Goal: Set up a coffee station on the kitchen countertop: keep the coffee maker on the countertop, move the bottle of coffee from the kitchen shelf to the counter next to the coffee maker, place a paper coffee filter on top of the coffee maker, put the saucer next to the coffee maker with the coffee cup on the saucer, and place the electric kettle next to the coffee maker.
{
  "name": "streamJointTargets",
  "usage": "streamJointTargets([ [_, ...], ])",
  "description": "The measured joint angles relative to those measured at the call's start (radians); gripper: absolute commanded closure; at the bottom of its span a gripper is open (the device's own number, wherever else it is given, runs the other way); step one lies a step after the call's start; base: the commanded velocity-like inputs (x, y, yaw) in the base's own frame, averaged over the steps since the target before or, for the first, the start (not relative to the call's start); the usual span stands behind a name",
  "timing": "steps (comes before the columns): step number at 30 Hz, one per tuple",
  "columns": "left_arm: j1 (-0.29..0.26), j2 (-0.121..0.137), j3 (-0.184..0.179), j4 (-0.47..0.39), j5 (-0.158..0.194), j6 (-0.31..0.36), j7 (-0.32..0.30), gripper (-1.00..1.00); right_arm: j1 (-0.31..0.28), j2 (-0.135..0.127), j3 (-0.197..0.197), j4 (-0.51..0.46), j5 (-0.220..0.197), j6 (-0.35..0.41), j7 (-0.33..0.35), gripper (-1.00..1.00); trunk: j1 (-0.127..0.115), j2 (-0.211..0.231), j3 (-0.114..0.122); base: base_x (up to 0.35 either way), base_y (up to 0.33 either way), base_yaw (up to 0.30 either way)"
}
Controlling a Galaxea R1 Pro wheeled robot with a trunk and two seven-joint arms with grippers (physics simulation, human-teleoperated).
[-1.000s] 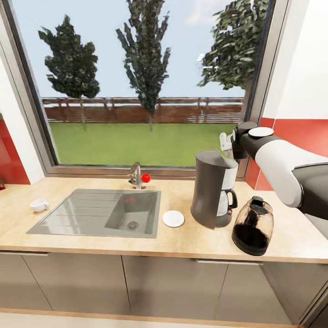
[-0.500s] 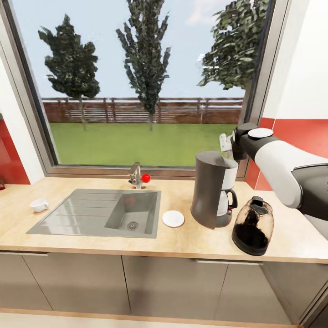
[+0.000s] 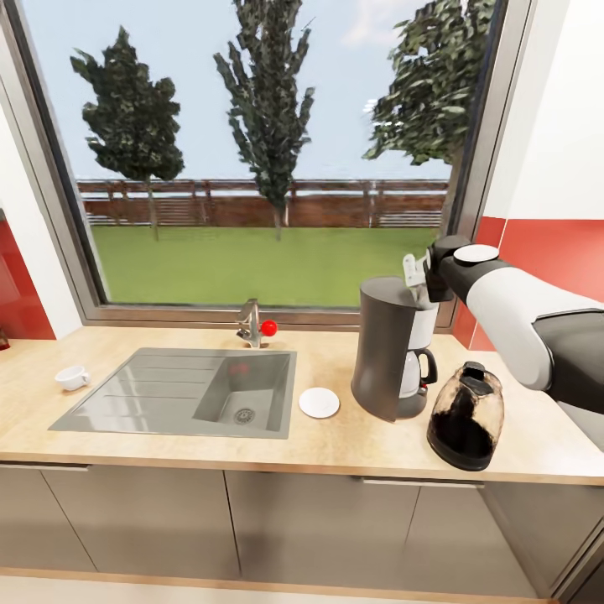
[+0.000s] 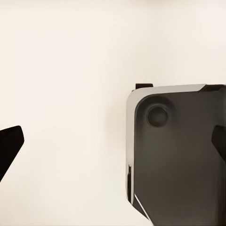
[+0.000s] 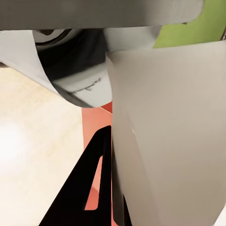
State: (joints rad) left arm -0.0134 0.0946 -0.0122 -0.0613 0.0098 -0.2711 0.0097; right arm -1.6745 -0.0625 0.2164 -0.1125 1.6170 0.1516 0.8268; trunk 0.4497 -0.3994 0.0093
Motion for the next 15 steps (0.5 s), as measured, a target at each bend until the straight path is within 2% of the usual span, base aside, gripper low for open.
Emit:
streamJointTargets([
  [4, 0.0, 0.0, 0.0, 0.001, 0.0, 0.0, 0.0, -1.0, 0.008, 0.0, 0.0, 0.001, 0.001, 0.001, 0.0, 1.0, 0.0, 0.0, 0.0, 0.0, 0.0, 0.0],
  [8, 0.009, -0.009, -0.001, -0.008, 0.002, 0.004, 0.001, -1.0, -0.015, 0.023, 0.021, -0.022, 0.03, -0.008, -0.022, 1.0, 0.0, 0.0, 0.0, 0.0, 0.0, 0.0],
  [11, 0.011, -0.01, 0.002, 0.009, 0.003, 0.004, 0.001, -1.0, -0.032, 0.037, 0.032, -0.039, 0.021, -0.006, -0.03, 1.0, 0.0, 0.0, 0.0, 0.0, 0.0, 0.0],
  [15, 0.011, -0.01, 0.003, 0.02, 0.003, 0.004, 0.001, -1.0, -0.054, 0.032, 0.033, -0.062, 0.02, -0.005, -0.028, 1.0, 0.0, 0.0, 0.0, 0.0, 0.0, 0.0],
])
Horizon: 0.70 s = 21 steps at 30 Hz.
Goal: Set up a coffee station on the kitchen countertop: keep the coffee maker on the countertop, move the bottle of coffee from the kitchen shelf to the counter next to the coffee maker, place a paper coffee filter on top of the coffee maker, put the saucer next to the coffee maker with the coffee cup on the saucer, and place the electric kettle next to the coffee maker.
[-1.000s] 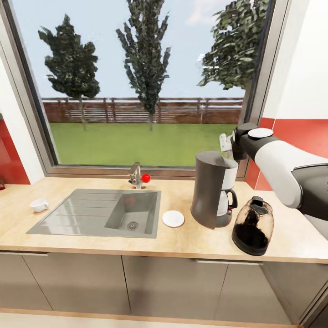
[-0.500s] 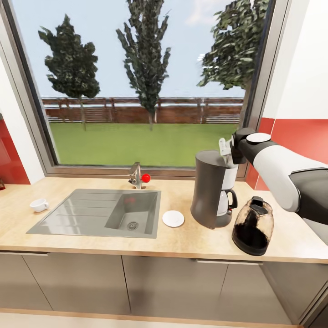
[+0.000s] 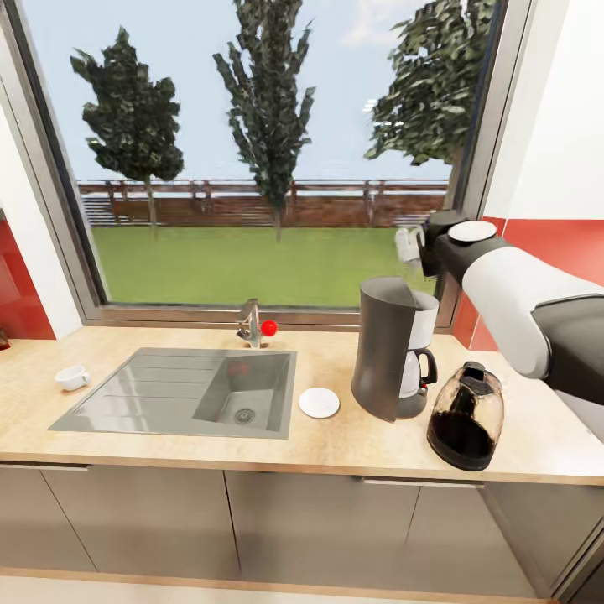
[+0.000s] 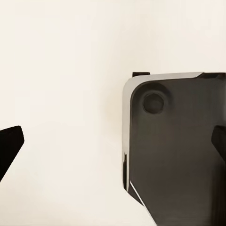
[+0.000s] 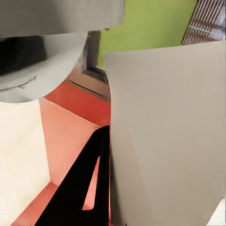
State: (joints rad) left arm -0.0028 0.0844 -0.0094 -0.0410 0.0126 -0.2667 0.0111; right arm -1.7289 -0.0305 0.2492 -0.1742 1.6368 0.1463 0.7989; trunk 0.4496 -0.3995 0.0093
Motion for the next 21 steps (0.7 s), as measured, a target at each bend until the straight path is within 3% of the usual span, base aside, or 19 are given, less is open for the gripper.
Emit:
streamJointTargets([
  [4, 0.0, -0.001, 0.0, 0.0, 0.0, 0.001, 0.002, -1.0, -0.023, -0.001, 0.002, -0.022, -0.002, 0.002, 0.0, 1.0, 0.0, 0.0, 0.0, 0.0, -0.068, 0.0],
  [14, 0.0, -0.002, 0.0, 0.002, 0.0, 0.0, 0.002, -1.0, -0.08, 0.0, 0.006, -0.079, -0.005, 0.004, 0.021, 1.0, 0.0, 0.0, 0.0, 0.0, -0.249, 0.0],
  [15, 0.0, -0.002, 0.0, 0.001, 0.0, 0.0, 0.002, -1.0, -0.123, 0.0, 0.005, -0.088, -0.005, 0.004, 0.032, 1.0, 0.0, 0.001, 0.0, 0.0, -0.268, 0.0],
  [21, 0.0, -0.002, 0.0, 0.002, 0.0, 0.0, 0.002, -1.0, -0.127, 0.0, 0.005, -0.088, -0.007, 0.003, 0.067, 1.0, 0.0, 0.0, 0.0, -0.054, -0.264, 0.001],
])
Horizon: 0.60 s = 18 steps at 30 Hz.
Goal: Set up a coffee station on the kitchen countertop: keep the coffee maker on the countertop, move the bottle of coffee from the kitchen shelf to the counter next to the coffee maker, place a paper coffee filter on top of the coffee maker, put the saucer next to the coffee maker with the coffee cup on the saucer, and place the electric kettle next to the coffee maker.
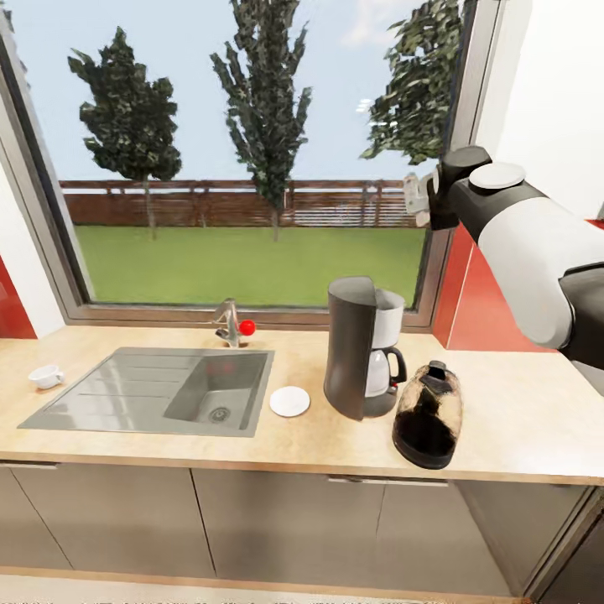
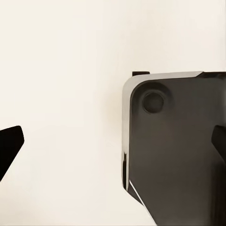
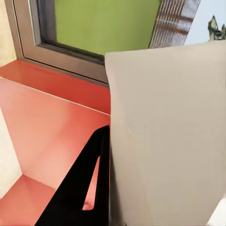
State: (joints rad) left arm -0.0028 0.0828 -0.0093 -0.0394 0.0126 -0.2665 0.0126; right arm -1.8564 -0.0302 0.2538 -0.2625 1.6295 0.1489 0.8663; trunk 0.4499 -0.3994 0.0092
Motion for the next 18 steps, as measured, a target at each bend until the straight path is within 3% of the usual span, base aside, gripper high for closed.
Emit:
streamJointTargets([
  [6, 0.0, 0.0, 0.0, 0.0, 0.0, 0.0, 0.0, -1.0, 0.0, -0.001, 0.0, 0.004, -0.002, -0.002, 0.037, 1.0, 0.0, 0.0, -0.004, -0.147, -0.149, 0.093],
  [15, 0.0, -0.001, 0.0, 0.003, 0.0, 0.0, 0.0, -1.0, 0.008, -0.002, 0.001, 0.019, -0.004, -0.005, 0.082, 1.0, 0.0, 0.0, -0.012, -0.018, -0.015, 0.091],
  [18, 0.0, -0.001, 0.001, 0.004, 0.0, 0.001, 0.0, -1.0, 0.013, -0.001, -0.003, 0.07, 0.0, -0.006, 0.083, 1.0, 0.0, 0.0, -0.013, 0.0, 0.0, 0.007],
])
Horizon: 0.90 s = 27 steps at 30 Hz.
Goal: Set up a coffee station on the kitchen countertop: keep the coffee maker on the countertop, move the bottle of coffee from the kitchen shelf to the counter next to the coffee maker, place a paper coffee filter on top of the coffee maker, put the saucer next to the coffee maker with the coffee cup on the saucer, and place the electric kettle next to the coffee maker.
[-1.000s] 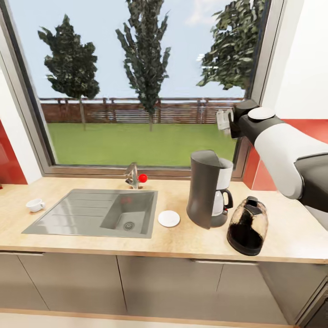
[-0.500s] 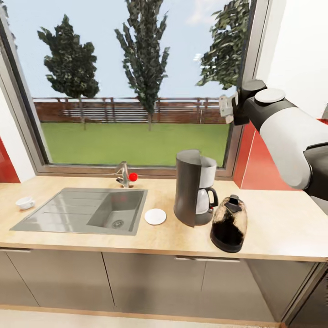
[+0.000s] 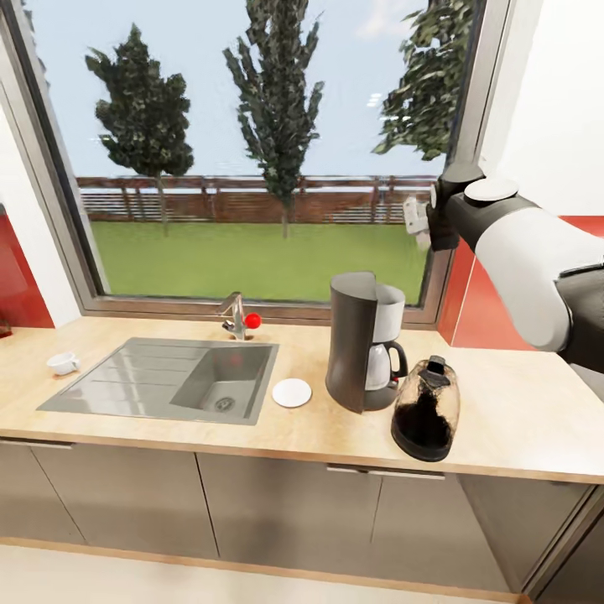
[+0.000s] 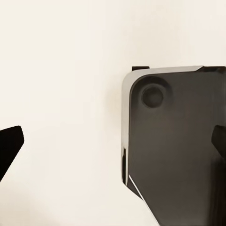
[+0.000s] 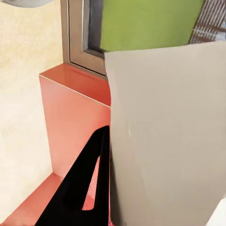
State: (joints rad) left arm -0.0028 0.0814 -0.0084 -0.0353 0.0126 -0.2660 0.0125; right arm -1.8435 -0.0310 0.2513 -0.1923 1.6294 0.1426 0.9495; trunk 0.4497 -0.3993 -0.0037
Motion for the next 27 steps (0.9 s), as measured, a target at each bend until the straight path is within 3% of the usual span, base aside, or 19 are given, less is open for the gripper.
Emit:
streamJointTargets([
  [6, 0.0, 0.0, -0.001, 0.002, 0.0, 0.001, 0.0, -1.0, 0.001, -0.001, -0.008, 0.055, 0.004, -0.008, 0.018, 1.0, 0.0, 0.0, 0.0, 0.0, 0.0, 0.001],
  [10, 0.0, 0.0, -0.001, 0.022, 0.0, 0.0, -0.001, -1.0, 0.001, -0.001, -0.009, 0.059, 0.003, -0.012, 0.126, 1.0, 0.0, 0.0, 0.0, 0.0, 0.0, 0.0],
  [23, 0.0, 0.0, -0.001, 0.039, 0.0, -0.001, -0.002, -1.0, 0.001, 0.001, -0.012, 0.059, -0.003, -0.012, 0.146, 1.0, 0.0, 0.0, 0.0, 0.0, 0.0, 0.0],
  [27, 0.0, 0.0, -0.001, 0.039, 0.0, -0.001, -0.002, -1.0, 0.001, 0.003, -0.012, 0.059, -0.05, -0.012, 0.146, 1.0, 0.0, 0.0, 0.0, 0.0, 0.0, 0.0],
])
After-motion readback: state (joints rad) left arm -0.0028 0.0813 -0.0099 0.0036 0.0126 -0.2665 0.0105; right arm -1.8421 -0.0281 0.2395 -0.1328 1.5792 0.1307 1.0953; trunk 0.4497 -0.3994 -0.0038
